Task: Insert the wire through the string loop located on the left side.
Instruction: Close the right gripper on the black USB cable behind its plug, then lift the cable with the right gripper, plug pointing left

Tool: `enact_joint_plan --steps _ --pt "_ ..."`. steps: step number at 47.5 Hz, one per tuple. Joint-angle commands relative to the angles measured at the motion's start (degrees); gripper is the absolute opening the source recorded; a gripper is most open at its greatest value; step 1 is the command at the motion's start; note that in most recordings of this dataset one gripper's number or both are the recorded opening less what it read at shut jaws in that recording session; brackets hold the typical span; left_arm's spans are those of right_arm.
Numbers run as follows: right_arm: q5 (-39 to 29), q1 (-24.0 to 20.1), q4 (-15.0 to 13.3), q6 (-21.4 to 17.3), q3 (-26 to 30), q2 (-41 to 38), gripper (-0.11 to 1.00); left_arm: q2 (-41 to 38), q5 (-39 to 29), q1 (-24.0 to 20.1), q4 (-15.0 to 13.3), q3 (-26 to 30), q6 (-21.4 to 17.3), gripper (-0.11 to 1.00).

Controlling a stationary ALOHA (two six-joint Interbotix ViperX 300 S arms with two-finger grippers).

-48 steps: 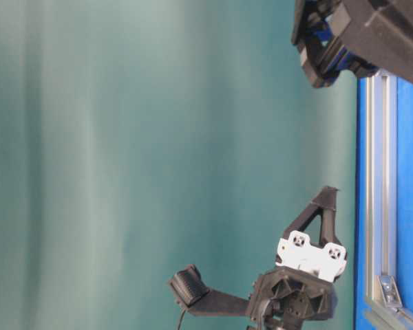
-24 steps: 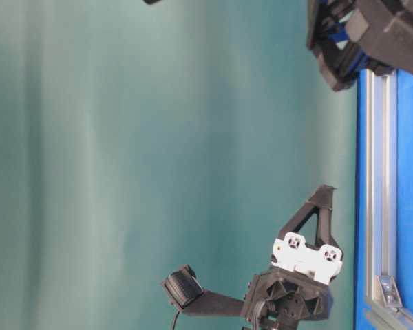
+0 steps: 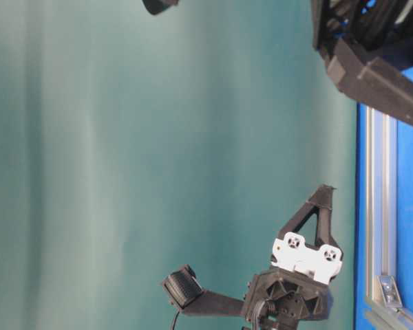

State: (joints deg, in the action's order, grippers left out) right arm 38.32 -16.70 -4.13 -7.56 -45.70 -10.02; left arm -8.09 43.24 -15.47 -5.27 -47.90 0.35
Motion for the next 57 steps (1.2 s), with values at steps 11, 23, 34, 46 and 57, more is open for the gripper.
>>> enact_joint_plan --steps 11,23,34,46,57 --pt "1.1 -1.4 5.4 -0.3 4.9 -8.7 0.86 1.6 0.4 0.0 0.2 0.9 0.3 0.0" --pt "3.2 -2.1 7.6 -1.6 7.0 -13.6 0.86 1.7 0.4 0.1 0.2 0.7 0.4 0.0" --pt "3.7 -2.2 7.6 -1.6 6.8 -13.6 0.78 1.6 0.4 0.1 0.2 0.7 0.4 0.0" --pt "3.7 -2.4 6.7 -1.5 6.3 -12.9 0.18 1.7 0.4 0.0 0.2 0.6 0.4 0.0" --pt "3.4 -2.5 6.6 -1.5 5.3 -11.4 0.03 1.7 0.4 0.0 0.2 0.6 0.4 0.0"
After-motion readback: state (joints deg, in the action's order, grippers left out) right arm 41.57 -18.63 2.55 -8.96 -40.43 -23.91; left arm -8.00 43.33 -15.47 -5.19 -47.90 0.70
